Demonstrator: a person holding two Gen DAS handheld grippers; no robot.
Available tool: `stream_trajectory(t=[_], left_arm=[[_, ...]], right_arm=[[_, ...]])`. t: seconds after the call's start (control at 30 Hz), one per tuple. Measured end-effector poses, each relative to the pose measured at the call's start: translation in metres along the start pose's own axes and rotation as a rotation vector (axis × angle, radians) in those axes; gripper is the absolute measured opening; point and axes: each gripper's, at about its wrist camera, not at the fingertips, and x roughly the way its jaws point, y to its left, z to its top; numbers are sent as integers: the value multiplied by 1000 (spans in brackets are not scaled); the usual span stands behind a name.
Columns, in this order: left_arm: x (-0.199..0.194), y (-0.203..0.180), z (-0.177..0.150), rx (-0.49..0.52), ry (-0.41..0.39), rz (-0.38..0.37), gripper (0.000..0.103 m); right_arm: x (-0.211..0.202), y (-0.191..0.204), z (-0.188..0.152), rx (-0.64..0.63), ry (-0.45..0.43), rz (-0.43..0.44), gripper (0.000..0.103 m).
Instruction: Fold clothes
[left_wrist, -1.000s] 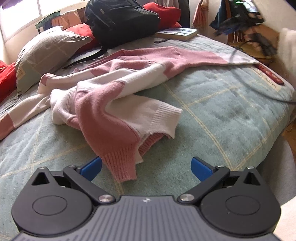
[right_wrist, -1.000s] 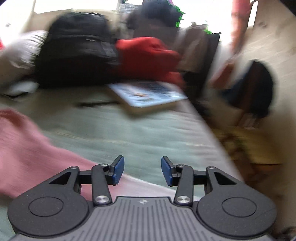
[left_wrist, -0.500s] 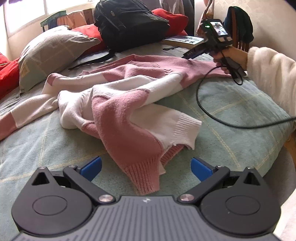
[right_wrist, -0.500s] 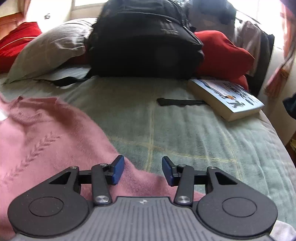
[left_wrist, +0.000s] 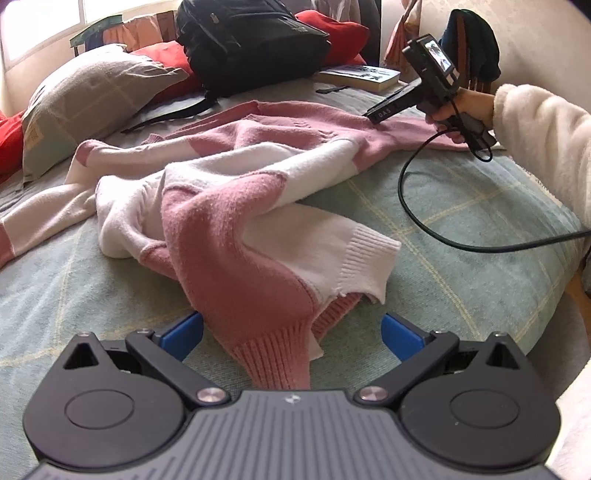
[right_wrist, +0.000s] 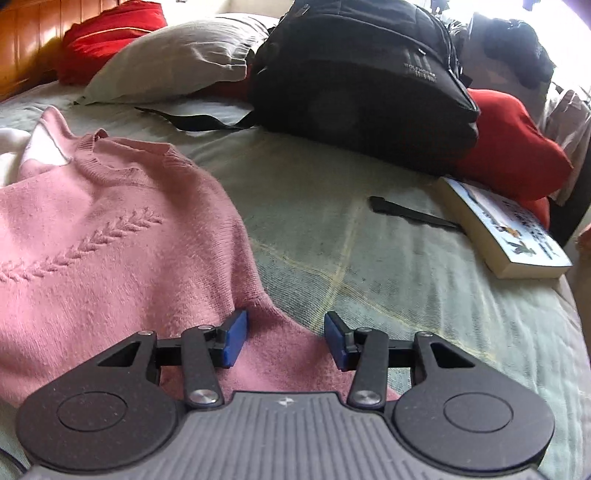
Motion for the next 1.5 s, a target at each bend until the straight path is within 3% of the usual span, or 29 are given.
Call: stream_trajectory(t=[0.03,0.13,0.2,0.33,0.53,0.63,0.7,0.8,0.9,1.0,1.2,1.4,1.5], left_arm=[[1,0,0,-1,1,-1,102],[2,0,-2,-2,3,-12,102],[1,1,-2,-4,1,-22,102],[1,6,-2,-26,-8,-44,102],[0,14,-8,-59,-5,-46,102],[-1,20,-9,-74,-7,-41,102],[-2,23,-10,-84,-12,-40,102],[-2,26,-11,-93,-25,-44,102],[1,27,-12,-101,-30,-58,102],[4,31,-15,-106,-27,-68,102],[4,42,-18,-147,-28,-48,102],[-2,47,-24,-184,-40,-27,102],[-7,42,-31,-185,-40,-22,102]], right_arm=[[0,-2,-1,31,4,15,51],[-2,-4,-1,104,20,51,31],[-6,4,0,73,3,12,13],[-7,-2,7,100,-62,-113,9],[13,-10,15,151,-43,-194,9],[11,-9,18,190,-41,-214,12],[-2,-4,24,219,-67,-222,19],[-15,9,36,250,-62,-108,28],[-6,35,45,219,2,-41,40],[23,51,50,177,62,-63,43],[55,36,70,259,42,-112,50],[17,46,65,254,35,-113,52],[-25,60,48,260,11,-89,60]])
